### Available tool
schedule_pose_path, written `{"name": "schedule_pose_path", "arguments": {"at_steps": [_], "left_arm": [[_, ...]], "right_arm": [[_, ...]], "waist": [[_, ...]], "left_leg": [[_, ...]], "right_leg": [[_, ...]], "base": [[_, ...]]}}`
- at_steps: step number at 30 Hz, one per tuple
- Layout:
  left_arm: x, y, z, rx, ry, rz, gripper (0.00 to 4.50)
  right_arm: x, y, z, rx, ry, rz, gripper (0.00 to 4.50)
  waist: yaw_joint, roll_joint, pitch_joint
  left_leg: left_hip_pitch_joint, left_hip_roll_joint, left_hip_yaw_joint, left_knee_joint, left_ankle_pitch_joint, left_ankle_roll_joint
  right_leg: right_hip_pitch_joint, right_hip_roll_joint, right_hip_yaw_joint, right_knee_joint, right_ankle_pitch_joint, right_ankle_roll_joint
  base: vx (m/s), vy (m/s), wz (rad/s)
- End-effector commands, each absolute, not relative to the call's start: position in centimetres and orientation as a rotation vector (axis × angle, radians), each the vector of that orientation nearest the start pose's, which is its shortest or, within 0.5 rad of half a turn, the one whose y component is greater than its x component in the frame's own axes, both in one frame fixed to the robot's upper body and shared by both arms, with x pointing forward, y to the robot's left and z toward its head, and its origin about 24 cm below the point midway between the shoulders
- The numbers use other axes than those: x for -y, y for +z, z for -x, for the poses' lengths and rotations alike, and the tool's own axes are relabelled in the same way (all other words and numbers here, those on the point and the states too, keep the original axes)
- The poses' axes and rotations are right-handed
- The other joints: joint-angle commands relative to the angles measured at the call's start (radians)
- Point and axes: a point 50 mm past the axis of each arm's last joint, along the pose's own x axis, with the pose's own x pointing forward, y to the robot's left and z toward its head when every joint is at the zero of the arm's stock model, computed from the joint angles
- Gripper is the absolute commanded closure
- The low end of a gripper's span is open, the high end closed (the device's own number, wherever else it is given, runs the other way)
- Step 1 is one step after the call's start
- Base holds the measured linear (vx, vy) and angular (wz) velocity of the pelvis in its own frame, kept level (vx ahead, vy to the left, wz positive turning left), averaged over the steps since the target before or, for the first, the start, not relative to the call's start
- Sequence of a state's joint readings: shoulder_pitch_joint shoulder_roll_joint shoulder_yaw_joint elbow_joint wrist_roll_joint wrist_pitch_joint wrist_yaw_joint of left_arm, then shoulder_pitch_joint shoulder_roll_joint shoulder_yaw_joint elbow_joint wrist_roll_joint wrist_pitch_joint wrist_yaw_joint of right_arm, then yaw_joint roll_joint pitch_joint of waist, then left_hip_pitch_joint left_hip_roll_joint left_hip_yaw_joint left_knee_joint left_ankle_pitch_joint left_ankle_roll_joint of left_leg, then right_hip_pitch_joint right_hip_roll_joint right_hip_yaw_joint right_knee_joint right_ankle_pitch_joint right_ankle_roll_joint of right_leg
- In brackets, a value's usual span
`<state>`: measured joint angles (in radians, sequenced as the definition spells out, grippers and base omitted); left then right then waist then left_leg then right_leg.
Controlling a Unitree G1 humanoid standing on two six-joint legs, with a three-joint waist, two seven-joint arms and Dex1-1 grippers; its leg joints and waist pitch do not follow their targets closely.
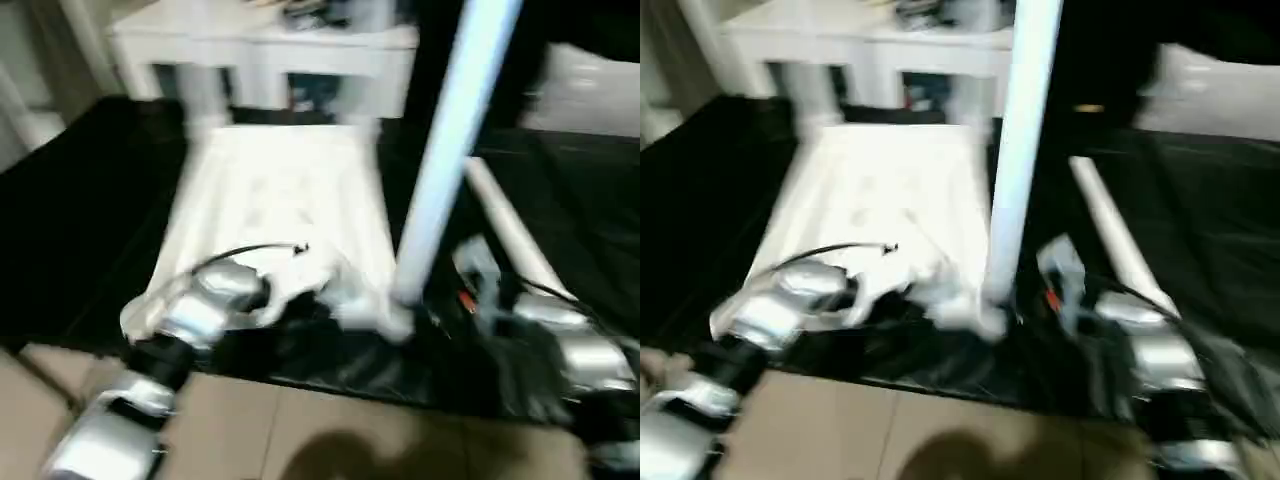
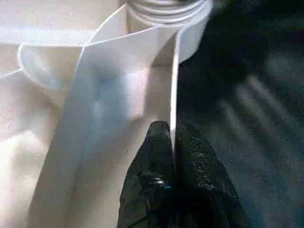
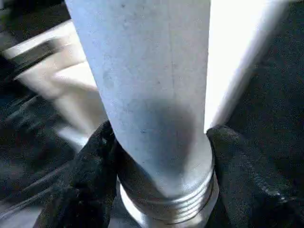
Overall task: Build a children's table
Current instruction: Rotate leg to tighten
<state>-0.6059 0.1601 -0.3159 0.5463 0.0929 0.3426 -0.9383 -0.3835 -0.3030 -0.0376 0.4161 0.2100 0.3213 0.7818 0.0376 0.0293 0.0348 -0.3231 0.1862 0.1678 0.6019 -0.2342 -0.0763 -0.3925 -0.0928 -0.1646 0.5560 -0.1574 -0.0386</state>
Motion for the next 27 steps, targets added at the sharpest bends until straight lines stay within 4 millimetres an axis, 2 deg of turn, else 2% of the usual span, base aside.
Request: {"name": "schedule_pose_path", "arguments": {"at_steps": [1,2,3,4,5,6,8,9,10,11,13,14,15,19,22,24,26,27], "left_arm": [[-5.6,4.6,-32.3,-0.475,-1.086,-0.275,4.50],[-5.0,4.8,-32.7,-0.458,-1.046,-0.270,4.50],[-4.6,5.0,-32.8,-0.441,-1.043,-0.272,4.50],[-4.3,5.4,-32.8,-0.413,-1.043,-0.284,4.50],[-4.2,5.4,-32.8,-0.412,-1.043,-0.285,4.50],[-4.2,5.6,-32.8,-0.387,-1.051,-0.309,4.50],[-4.2,5.7,-32.8,-0.384,-1.054,-0.317,4.50],[-4.3,5.8,-32.7,-0.383,-1.061,-0.331,4.50],[-4.6,5.7,-32.6,-0.382,-1.076,-0.356,4.50],[-4.9,5.6,-32.5,-0.380,-1.089,-0.375,4.50],[-5.2,5.5,-32.3,-0.373,-1.121,-0.405,4.50],[-5.4,5.5,-32.2,-0.374,-1.133,-0.409,4.50],[-5.7,5.5,-32.0,-0.366,-1.166,-0.419,4.50],[-6.8,5.1,-31.6,-0.376,-1.247,-0.468,4.50],[-7.7,4.9,-31.2,-0.389,-1.314,-0.501,4.50],[-8.5,4.8,-31.0,-0.399,-1.371,-0.539,4.50],[-9.0,4.7,-30.8,-0.416,-1.407,-0.554,4.50],[-9.1,4.7,-30.8,-0.419,-1.421,-0.558,4.50]], "right_arm": [[15.8,2.8,-31.0,-0.417,0.662,-0.124,1.94],[15.5,2.9,-31.4,-0.388,0.614,-0.152,1.94],[15.4,3.1,-31.5,-0.362,0.619,-0.147,1.94],[15.3,3.2,-31.3,-0.338,0.631,-0.133,1.39],[15.3,3.2,-31.3,-0.337,0.631,-0.132,1.39],[15.4,3.2,-31.1,-0.321,0.633,-0.137,1.25],[15.5,3.3,-31.0,-0.318,0.629,-0.146,1.16],[15.6,3.3,-30.8,-0.310,0.634,-0.145,0.90],[16.1,3.4,-30.4,-0.300,0.654,-0.128,0.82],[16.4,3.4,-30.2,-0.295,0.668,-0.116,0.77],[17.0,3.4,-29.8,-0.295,0.693,-0.084,0.69],[17.5,3.4,-29.6,-0.294,0.705,-0.058,0.45],[18.3,3.6,-29.4,-0.287,0.734,-0.022,0.37],[19.6,4.7,-29.1,-0.250,0.810,-0.006,0.15],[20.4,5.7,-28.9,-0.243,0.886,0.008,0.05],[20.9,6.2,-28.7,-0.247,0.948,0.058,0.05],[20.9,6.4,-28.4,-0.252,1.015,0.107,0.05],[21.0,6.5,-28.3,-0.255,1.038,0.122,0.05]], "waist": [[-0.007,-0.010,-0.042],[-0.019,0.001,-0.040],[-0.030,0.005,-0.042],[-0.033,0.003,-0.045],[-0.033,0.003,-0.050],[-0.034,0.006,-0.050],[-0.035,0.007,-0.048],[-0.035,0.009,-0.049],[-0.031,0.013,-0.051],[-0.028,0.009,-0.053],[-0.026,0.008,-0.054],[-0.025,0.009,-0.053],[-0.023,0.012,-0.054],[-0.015,0.008,-0.057],[0.000,0.009,-0.066],[0.014,0.010,-0.072],[0.023,0.010,-0.071],[0.027,0.003,-0.068]], "left_leg": [[-0.006,0.022,-0.014,-0.061,-0.225,0.057],[0.003,0.026,-0.016,-0.060,-0.262,0.059],[0.005,0.028,-0.018,-0.060,-0.288,0.060],[-0.001,0.032,-0.022,-0.065,-0.290,0.062],[-0.003,0.037,-0.023,-0.069,-0.275,0.073],[-0.007,0.037,-0.022,-0.072,-0.259,0.085],[-0.016,0.039,-0.022,-0.076,-0.239,0.097],[-0.020,0.039,-0.022,-0.076,-0.231,0.100],[-0.018,0.042,-0.022,-0.077,-0.217,0.101],[-0.019,0.043,-0.020,-0.076,-0.198,0.107],[-0.023,0.043,-0.018,-0.076,-0.180,0.119],[-0.024,0.041,-0.017,-0.075,-0.175,0.121],[-0.024,0.040,-0.017,-0.074,-0.172,0.120],[-0.028,0.035,-0.013,-0.068,-0.150,0.134],[-0.035,0.041,-0.015,-0.064,-0.069,0.157],[-0.035,0.049,-0.017,-0.058,-0.006,0.184],[-0.034,0.051,-0.014,-0.056,0.007,0.194],[-0.036,0.052,-0.012,-0.057,-0.001,0.196]], "right_leg": [[0.048,-0.061,0.020,-0.129,-0.627,0.037],[0.045,-0.061,0.007,-0.138,-0.616,0.034],[0.051,-0.064,-0.002,-0.143,-0.596,0.038],[0.058,-0.065,0.000,-0.137,-0.570,0.038],[0.058,-0.068,0.011,-0.130,-0.521,0.025],[0.055,-0.070,0.022,-0.123,-0.485,-0.007],[0.059,-0.073,0.031,-0.115,-0.468,-0.033],[0.062,-0.074,0.032,-0.113,-0.461,-0.038],[0.061,-0.077,0.037,-0.108,-0.442,-0.049],[0.061,-0.078,0.044,-0.102,-0.408,-0.062],[0.063,-0.077,0.049,-0.096,-0.384,-0.078],[0.062,-0.078,0.050,-0.095,-0.388,-0.085],[0.063,-0.079,0.050,-0.094,-0.391,-0.087],[0.063,-0.075,0.052,-0.089,-0.405,-0.082],[0.065,-0.073,0.056,-0.071,-0.309,-0.096],[0.060,-0.072,0.058,-0.051,-0.202,-0.131],[0.057,-0.073,0.058,-0.047,-0.182,-0.145],[0.056,-0.073,0.059,-0.048,-0.197,-0.144]], "base": [[0.000,0.000,0.00],[0.000,0.000,0.00],[0.000,0.000,0.00],[0.000,0.000,0.00],[0.000,0.000,0.00],[0.000,0.000,0.00],[0.000,0.000,0.00],[0.000,0.000,0.00],[0.000,0.000,0.00],[0.000,0.000,0.00],[0.000,0.000,0.00],[0.000,0.000,0.00],[0.000,0.000,0.00],[0.000,0.000,0.00],[0.000,0.000,0.00],[0.000,0.000,0.00],[0.000,0.000,0.00],[0.000,0.000,0.00]]}}
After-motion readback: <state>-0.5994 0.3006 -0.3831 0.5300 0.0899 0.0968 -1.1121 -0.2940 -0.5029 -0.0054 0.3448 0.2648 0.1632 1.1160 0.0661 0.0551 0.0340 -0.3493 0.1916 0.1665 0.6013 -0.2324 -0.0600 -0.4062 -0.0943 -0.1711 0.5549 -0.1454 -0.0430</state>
